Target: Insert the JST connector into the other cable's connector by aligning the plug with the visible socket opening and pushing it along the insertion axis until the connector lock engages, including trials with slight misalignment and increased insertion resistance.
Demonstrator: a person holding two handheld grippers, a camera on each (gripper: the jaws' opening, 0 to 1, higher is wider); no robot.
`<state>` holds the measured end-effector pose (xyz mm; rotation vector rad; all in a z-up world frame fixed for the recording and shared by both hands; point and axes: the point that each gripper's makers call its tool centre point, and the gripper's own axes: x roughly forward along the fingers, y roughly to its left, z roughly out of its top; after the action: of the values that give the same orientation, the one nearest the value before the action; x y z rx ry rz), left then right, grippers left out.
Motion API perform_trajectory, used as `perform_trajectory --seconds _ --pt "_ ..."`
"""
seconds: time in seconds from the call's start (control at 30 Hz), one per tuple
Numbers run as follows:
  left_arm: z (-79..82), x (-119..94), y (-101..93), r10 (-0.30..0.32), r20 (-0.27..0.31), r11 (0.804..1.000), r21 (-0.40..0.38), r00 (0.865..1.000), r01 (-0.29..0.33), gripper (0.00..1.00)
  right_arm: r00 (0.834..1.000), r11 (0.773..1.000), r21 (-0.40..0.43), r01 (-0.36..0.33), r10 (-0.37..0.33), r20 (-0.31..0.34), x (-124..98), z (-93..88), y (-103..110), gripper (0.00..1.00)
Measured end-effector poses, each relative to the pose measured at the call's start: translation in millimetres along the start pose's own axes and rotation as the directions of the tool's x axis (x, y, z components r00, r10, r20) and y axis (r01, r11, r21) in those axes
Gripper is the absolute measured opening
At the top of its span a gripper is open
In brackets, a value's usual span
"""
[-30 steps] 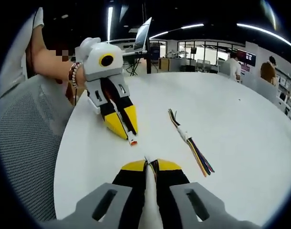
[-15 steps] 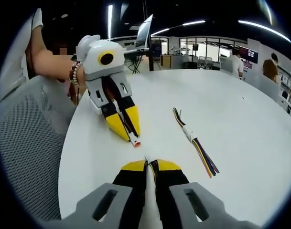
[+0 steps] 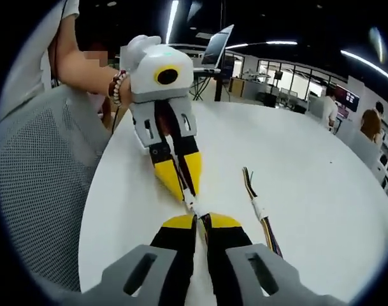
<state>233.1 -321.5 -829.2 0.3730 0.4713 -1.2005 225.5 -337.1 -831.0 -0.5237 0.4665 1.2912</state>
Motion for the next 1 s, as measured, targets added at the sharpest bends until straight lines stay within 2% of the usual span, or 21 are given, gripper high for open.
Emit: perform_trajectory --seconds 0.2,1.0 --pt "2.2 -1.2 0.1 0.004 0.007 1.000 0.006 1.000 -0.004 0.00 1.000 1.000 0.007 0.011 -0.012 0.018 -2.9 3.1 -4.0 0.03" --pt "5.1 -0.9 -5.6 -0.006 0.011 1.000 0.026 1.000 0.006 0.00 1.000 1.000 -0.025 0.000 0.000 -0.002 -0.6 5.3 0.4 0.03"
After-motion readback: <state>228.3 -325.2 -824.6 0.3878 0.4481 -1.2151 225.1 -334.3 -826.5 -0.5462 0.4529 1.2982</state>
